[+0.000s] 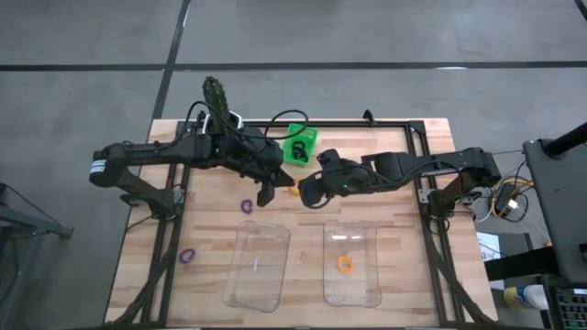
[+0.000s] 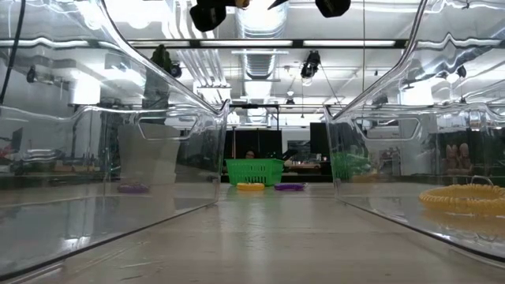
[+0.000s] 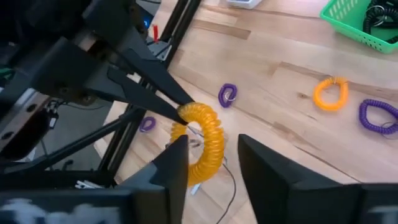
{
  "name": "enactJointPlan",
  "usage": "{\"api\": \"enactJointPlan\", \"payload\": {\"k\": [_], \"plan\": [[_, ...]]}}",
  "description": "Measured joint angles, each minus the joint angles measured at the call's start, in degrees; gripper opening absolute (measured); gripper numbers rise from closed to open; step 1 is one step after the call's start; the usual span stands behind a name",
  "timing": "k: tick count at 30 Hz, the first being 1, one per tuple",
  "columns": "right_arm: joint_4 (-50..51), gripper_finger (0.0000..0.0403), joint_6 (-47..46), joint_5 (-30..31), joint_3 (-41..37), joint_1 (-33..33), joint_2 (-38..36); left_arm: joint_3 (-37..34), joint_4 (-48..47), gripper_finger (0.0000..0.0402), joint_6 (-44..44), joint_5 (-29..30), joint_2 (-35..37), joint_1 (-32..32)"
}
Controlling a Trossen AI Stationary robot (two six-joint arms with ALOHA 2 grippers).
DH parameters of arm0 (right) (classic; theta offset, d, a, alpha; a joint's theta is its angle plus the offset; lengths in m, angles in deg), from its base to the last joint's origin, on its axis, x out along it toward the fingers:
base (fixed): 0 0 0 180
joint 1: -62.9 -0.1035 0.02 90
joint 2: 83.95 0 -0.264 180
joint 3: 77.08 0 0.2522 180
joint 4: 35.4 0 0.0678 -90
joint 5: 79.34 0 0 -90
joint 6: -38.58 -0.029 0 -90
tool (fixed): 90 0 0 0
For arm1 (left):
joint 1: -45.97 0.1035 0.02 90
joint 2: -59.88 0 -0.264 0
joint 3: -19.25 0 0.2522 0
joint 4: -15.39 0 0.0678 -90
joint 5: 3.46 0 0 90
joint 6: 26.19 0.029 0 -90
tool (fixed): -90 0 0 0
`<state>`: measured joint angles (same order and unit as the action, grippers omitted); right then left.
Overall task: Sort spring keychains
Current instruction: Put the left yellow spring keychain into the right transparent bin
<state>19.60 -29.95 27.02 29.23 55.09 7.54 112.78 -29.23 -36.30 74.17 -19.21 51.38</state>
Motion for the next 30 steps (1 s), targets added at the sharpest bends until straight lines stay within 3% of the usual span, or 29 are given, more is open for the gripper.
{"api": "enactJointPlan", "payload": {"k": [6,11,21,30], "plan": [[0.02,0.0028,1.08,-0.82,0.00,0.00,-0.02,0.00,-0.01,0.0000,0.00,-0.01,0.00,0.00],[0.02,0.0022,1.23,-0.96,0.00,-0.04,-0.02,-0.02,0.23,0.0020,-0.77,-0.21,0.02,0.00],[0.32,0.0019,1.08,-2.34,0.00,-0.04,-0.12,0.02,0.23,0.0149,-3.32,-0.17,-0.10,0.09],[5.56,0.0018,-2.50,-21.08,0.00,-1.88,-0.66,0.70,-0.05,0.0171,0.37,-0.43,1.24,0.09]]}}
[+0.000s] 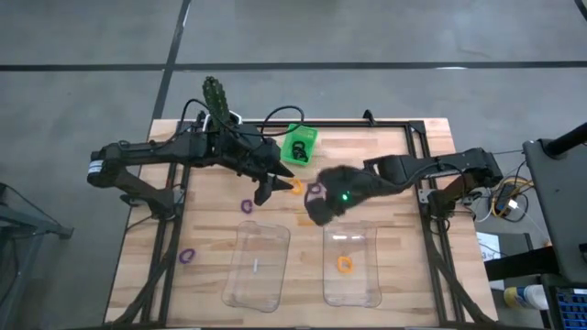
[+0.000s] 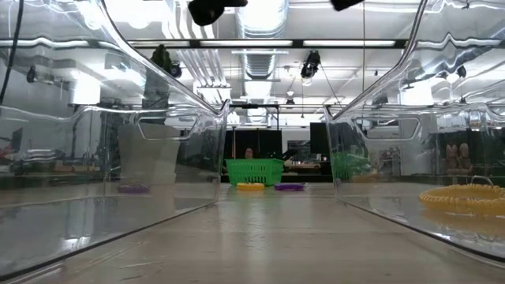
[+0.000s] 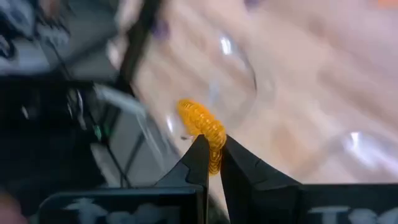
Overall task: Sort spring keychains
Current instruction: Put the left yellow spring keychain into the right transparent bin
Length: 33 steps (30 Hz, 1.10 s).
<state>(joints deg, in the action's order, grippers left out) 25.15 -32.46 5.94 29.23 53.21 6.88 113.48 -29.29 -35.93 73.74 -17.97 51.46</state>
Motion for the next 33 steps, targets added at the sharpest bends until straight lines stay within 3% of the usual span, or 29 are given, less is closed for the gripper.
{"api": "enactJointPlan", "payload": {"k": [4,10,19,33], "plan": [[10.20,0.0018,-3.10,-4.52,0.00,-1.99,0.00,0.00,0.02,0.0172,0.53,0.02,0.04,0.17],[20.95,0.0018,-7.85,-5.02,-0.21,-6.12,0.00,-0.02,0.04,0.0172,0.62,0.02,0.04,0.17],[20.74,0.0019,-14.70,-7.23,-4.83,-11.74,2.06,-0.09,-0.03,0.0172,0.85,0.46,0.04,0.20],[14.63,0.0020,-11.16,-10.81,-15.36,-12.21,7.92,-0.13,-2.23,0.0172,0.83,0.46,0.07,0.22]]}}
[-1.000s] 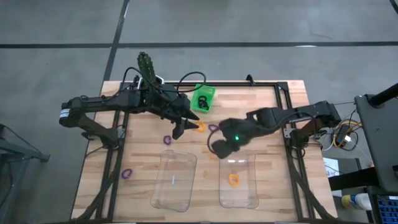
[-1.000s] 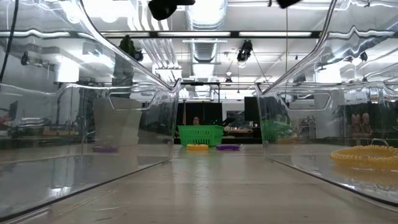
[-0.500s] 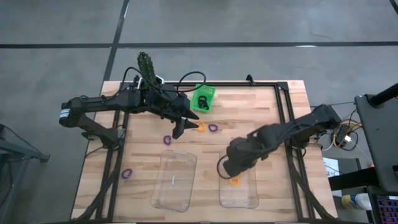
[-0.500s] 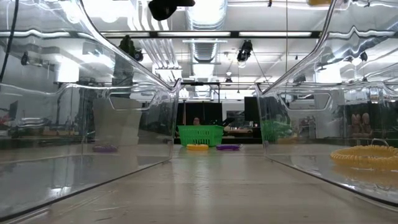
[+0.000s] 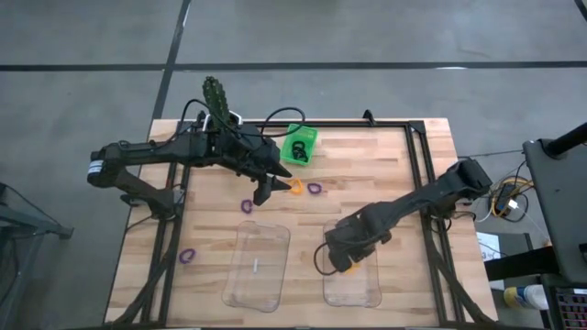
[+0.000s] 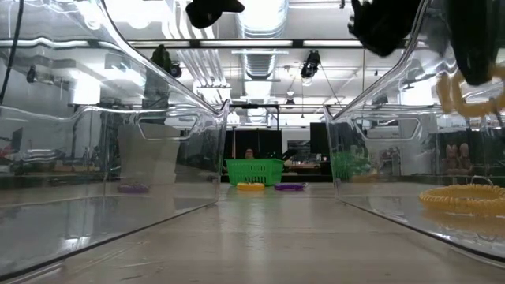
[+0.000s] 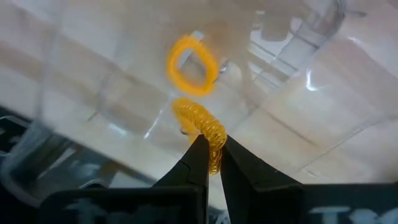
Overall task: Sort spring keychains
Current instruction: Put the left yellow spring keychain into the right transparent bin, then put the yellow spring keychain into the right transparent bin
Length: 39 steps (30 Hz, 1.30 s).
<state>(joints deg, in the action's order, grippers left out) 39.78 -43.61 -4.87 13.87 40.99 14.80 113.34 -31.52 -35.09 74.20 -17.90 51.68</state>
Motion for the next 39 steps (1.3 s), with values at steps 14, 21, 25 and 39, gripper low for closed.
{"api": "enactJointPlan", "payload": {"k": [14,21,25,39], "plan": [[-8.29,0.0069,-4.62,0.28,-8.42,1.18,0.43,0.00,-0.75,0.0172,-0.22,0.00,0.01,0.00],[-8.37,0.0180,-3.03,0.02,-4.66,1.30,0.36,0.00,-1.01,0.0172,0.04,0.01,0.02,0.04],[-8.29,0.0216,-0.84,0.49,-0.34,1.39,0.35,0.00,-1.70,0.0172,0.07,0.02,0.02,0.09],[-7.10,0.0222,3.60,6.12,7.90,4.21,0.23,-0.04,-8.52,0.0172,-4.91,5.16,-3.70,4.95]]}}
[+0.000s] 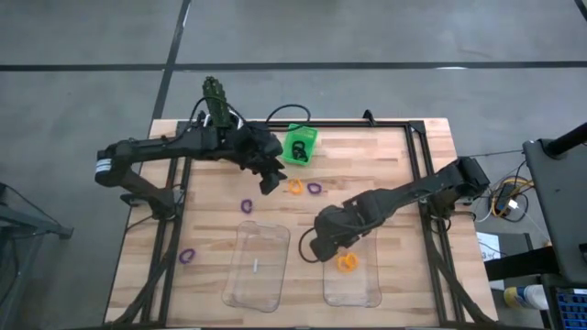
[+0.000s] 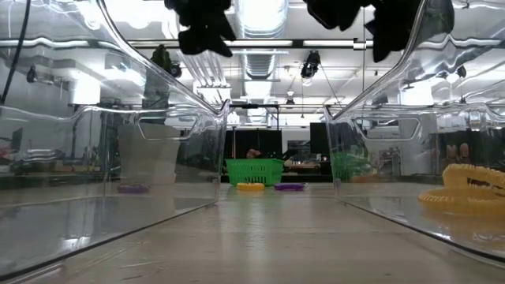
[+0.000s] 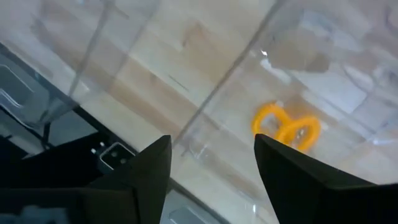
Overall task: Sort spring keychains
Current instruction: Put the yellow spring keychain into the right transparent bin
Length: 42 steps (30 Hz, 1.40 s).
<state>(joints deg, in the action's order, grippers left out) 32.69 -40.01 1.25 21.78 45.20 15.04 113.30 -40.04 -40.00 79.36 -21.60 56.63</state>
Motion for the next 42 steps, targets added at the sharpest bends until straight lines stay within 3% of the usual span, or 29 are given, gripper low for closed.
{"api": "enactJointPlan", "payload": {"k": [9,16,25,33,42], "plan": [[4.20,0.0219,2.32,1.14,4.23,1.23,-0.31,-0.84,-0.95,0.0172,0.43,-0.20,-5.90,3.52],[4.38,0.0219,3.17,8.11,8.21,1.28,-1.45,-0.85,-1.00,0.0172,2.00,-1.04,-11.34,6.16],[5.87,0.0219,3.83,12.19,11.78,1.26,-1.48,-0.84,-1.27,0.0172,1.68,-2.67,-20.13,7.60],[7.25,0.0219,3.83,13.06,13.92,1.26,-1.49,-0.79,-0.34,0.0172,1.26,-2.64,-27.31,7.64],[7.22,0.0219,2.79,13.70,13.88,1.21,-1.49,-0.74,3.02,0.0172,-1.64,-3.58,-30.25,7.64]]}}
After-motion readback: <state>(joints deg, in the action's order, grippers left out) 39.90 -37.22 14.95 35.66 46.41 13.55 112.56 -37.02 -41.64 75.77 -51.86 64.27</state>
